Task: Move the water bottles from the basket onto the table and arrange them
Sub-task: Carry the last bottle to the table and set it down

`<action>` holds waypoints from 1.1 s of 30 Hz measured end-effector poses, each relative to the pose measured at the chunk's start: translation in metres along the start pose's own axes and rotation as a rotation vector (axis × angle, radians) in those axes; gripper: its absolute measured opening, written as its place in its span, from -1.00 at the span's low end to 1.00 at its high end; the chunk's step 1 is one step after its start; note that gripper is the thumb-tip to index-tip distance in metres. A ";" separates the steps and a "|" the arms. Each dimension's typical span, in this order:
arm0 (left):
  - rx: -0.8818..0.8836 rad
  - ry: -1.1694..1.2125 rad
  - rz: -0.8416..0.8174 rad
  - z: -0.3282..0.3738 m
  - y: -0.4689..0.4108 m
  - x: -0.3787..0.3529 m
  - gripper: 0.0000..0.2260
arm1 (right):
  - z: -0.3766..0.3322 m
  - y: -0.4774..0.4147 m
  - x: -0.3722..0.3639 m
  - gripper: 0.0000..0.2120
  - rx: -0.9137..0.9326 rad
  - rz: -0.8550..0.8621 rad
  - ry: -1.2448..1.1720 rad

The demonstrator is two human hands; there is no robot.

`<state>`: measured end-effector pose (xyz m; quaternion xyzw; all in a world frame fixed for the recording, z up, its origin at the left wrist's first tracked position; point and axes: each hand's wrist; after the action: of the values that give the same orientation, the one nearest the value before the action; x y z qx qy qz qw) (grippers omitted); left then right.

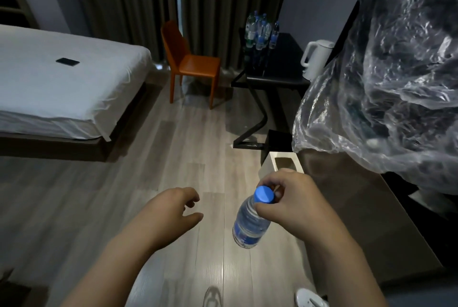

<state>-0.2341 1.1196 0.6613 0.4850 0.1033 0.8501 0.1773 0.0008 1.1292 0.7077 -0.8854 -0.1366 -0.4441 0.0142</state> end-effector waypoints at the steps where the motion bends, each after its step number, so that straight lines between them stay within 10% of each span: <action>1: 0.002 -0.007 0.006 0.002 -0.016 0.008 -0.68 | 0.003 -0.018 0.004 -0.85 0.012 0.004 -0.002; 33: -0.053 0.057 0.039 -0.087 -0.405 0.247 -0.70 | -0.022 -0.473 0.057 -0.81 -0.022 -0.009 0.096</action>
<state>-0.3424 1.5898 0.6711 0.4575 0.0765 0.8694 0.1704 -0.1042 1.5940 0.7210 -0.8625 -0.1351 -0.4876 0.0089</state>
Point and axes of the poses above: each hand's wrist, its own y-axis away from the middle knuckle, its own x-axis out of the back of the hand, z = x × y, and after that the axes turned 7 degrees about -z, right-handed
